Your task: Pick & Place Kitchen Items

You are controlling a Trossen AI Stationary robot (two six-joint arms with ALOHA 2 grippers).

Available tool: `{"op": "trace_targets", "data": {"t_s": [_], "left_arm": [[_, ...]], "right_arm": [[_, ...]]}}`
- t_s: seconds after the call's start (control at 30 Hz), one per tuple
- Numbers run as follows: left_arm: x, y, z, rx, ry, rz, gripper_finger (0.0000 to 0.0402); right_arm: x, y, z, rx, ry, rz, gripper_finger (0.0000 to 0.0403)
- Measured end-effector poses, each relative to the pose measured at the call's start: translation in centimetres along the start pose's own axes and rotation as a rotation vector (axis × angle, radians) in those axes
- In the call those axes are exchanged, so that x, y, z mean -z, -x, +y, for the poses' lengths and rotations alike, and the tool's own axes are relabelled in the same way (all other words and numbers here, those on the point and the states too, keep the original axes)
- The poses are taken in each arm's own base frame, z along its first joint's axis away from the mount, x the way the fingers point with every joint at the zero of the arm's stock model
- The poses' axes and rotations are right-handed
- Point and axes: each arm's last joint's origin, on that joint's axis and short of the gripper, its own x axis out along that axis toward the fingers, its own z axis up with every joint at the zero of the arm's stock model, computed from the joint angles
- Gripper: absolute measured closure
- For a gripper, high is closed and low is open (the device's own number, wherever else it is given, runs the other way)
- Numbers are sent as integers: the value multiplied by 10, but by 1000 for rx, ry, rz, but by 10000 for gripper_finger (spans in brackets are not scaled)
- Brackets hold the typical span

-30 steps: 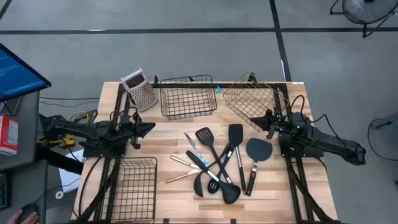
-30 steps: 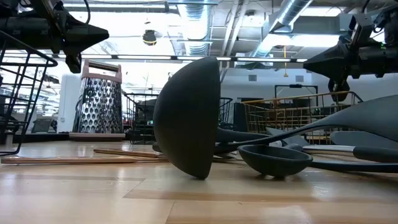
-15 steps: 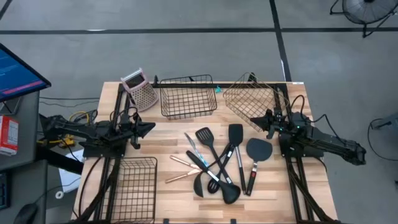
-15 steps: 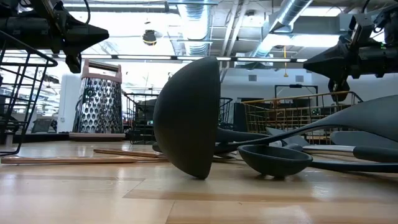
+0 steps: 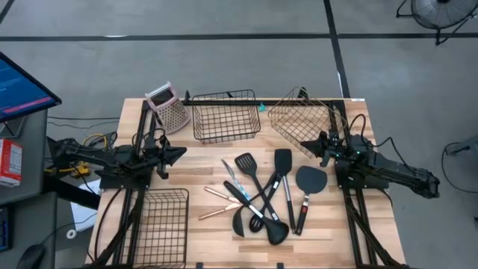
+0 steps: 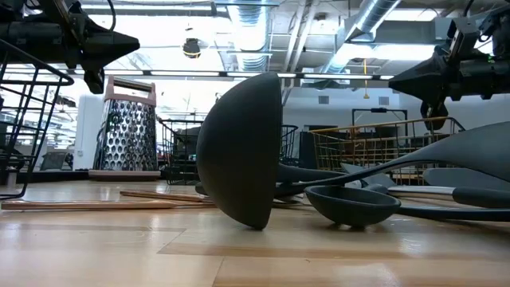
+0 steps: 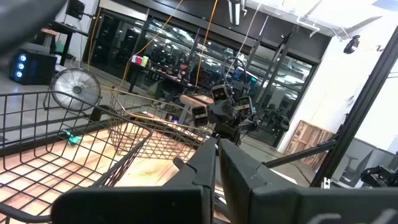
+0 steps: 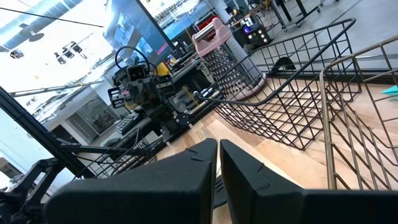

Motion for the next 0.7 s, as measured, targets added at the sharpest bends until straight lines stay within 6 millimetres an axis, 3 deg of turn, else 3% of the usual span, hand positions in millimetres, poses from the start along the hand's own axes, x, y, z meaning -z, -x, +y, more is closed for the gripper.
{"op": "trace_targets", "data": {"t_s": [0.7], "left_arm": [[-1,0,0,2,27,-5,394]], "right_arm": [[0,0,0,0,0,0,381]]}}
